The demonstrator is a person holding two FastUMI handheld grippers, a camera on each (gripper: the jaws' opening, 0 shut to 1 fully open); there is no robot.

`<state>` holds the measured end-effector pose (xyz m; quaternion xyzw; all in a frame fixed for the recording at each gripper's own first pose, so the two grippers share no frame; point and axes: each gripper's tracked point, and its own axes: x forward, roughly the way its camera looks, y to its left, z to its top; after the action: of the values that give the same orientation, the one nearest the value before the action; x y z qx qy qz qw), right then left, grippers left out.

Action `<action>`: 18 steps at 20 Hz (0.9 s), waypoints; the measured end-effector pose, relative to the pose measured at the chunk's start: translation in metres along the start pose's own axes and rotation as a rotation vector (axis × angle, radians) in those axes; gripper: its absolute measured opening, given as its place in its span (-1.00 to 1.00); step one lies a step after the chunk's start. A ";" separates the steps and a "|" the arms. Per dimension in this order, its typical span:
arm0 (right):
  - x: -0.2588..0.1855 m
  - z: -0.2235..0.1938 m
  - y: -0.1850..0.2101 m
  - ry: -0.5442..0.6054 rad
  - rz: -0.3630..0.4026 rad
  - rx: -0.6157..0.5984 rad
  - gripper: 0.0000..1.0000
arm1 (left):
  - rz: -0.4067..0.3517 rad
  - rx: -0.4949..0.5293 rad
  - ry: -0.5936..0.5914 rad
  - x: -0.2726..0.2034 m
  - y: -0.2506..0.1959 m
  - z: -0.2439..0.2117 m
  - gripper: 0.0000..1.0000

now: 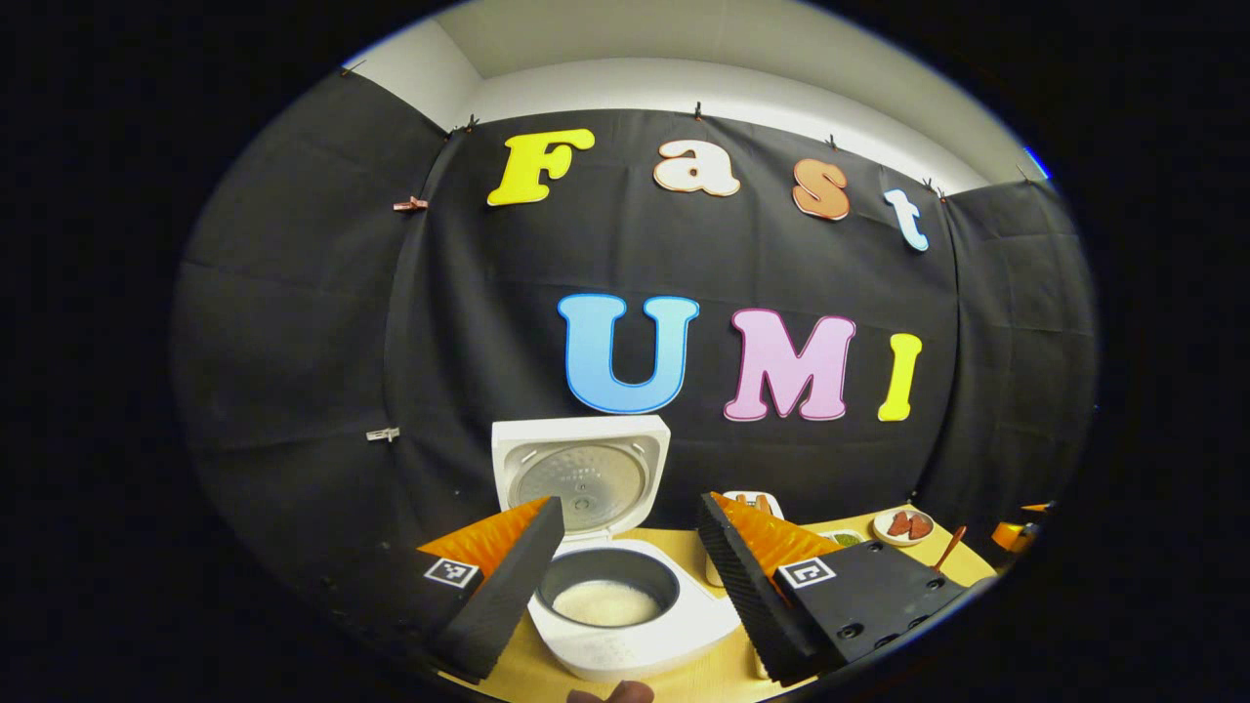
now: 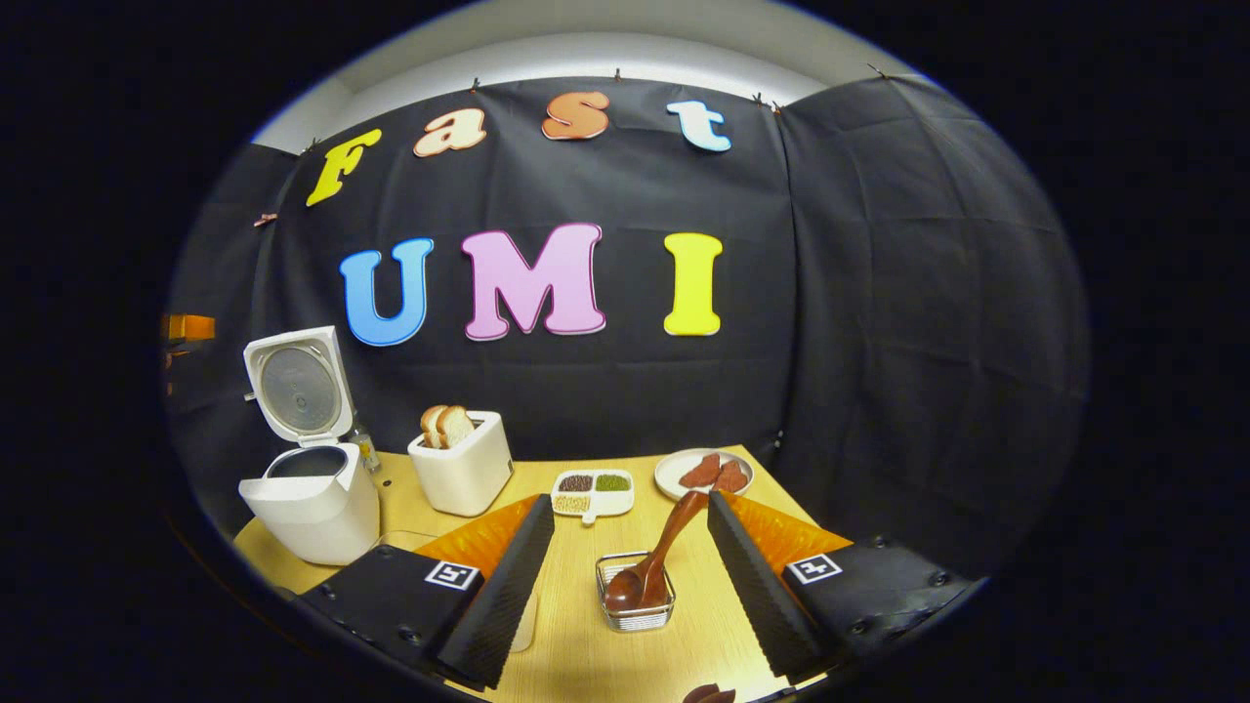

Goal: Close the left gripper, press the button to open the rice cooker; take a wooden spoon from the chopstick holder with the right hand, scoop a spoonful of rice and pour it into the rice cooker, then put the wooden spoon back into the chopstick holder.

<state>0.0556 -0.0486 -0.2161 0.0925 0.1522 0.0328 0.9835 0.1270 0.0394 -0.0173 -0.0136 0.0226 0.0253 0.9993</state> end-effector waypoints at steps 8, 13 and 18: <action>-0.028 0.045 0.013 -0.087 -0.035 -0.130 0.98 | -0.007 0.006 -0.045 0.101 0.019 0.036 0.92; -0.044 0.039 0.041 -0.080 -0.039 -0.129 0.98 | -0.018 0.001 -0.044 0.170 0.025 0.045 0.91; -0.058 0.036 0.045 -0.063 -0.066 -0.106 0.96 | 0.047 0.026 -0.022 0.239 0.045 0.047 0.90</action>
<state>0.0099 -0.0155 -0.1567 0.0359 0.1223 0.0054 0.9918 0.3656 0.0974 0.0177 0.0004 0.0124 0.0485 0.9987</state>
